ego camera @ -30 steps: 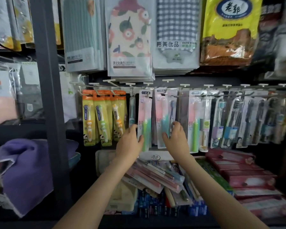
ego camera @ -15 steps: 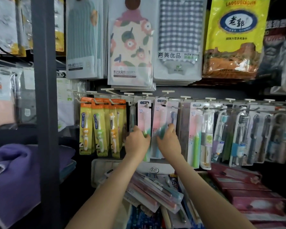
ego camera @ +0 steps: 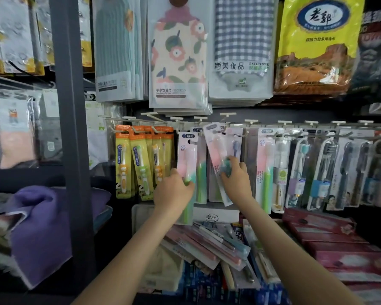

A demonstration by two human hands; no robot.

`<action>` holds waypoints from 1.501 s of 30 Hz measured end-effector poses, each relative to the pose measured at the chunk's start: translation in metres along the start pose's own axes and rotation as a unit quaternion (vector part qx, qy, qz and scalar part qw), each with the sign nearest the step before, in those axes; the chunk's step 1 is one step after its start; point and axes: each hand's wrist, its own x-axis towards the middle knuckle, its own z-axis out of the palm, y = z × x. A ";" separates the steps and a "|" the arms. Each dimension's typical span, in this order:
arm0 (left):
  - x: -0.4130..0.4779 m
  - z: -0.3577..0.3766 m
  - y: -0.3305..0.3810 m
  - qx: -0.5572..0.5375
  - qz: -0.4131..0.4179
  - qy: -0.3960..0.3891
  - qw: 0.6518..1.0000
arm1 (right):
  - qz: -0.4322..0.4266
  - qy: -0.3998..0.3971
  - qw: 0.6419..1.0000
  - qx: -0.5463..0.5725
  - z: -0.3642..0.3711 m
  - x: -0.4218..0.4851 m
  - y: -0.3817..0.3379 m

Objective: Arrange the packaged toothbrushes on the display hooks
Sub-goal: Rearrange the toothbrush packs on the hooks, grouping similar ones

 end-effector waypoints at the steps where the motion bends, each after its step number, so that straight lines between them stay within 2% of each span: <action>1: -0.003 -0.002 -0.003 0.009 0.002 -0.004 1.000 | -0.016 -0.003 0.999 -0.027 -0.001 -0.001 0.000; 4: -0.009 -0.007 -0.009 -0.003 -0.002 -0.014 1.000 | -0.042 -0.038 0.994 -0.092 -0.007 -0.002 -0.005; 9: -0.018 -0.006 -0.016 -0.107 -0.026 -0.054 0.992 | -0.019 -0.087 0.994 -0.065 -0.017 -0.015 -0.011; 12: -0.025 -0.004 -0.019 -0.133 -0.039 -0.108 0.985 | 0.000 -0.146 0.988 -0.055 -0.020 -0.030 -0.010; 17: -0.035 0.012 -0.024 -0.145 -0.075 -0.204 0.965 | 0.036 -0.242 0.960 -0.139 -0.021 -0.057 0.016; 22: -0.042 0.041 -0.027 -0.159 -0.071 -0.235 0.956 | 0.075 -0.281 0.936 -0.197 -0.016 -0.069 0.052; 29: -0.057 0.070 -0.007 -0.183 -0.076 -0.255 0.946 | 0.105 -0.297 0.919 -0.236 -0.019 -0.079 0.091; 39: -0.085 0.099 0.050 -0.087 0.051 -0.323 0.941 | 0.208 -0.215 0.922 -0.244 -0.070 -0.093 0.157; 45: -0.087 0.134 0.095 -0.042 0.080 -0.313 0.946 | 0.184 -0.202 0.918 -0.288 -0.078 -0.098 0.182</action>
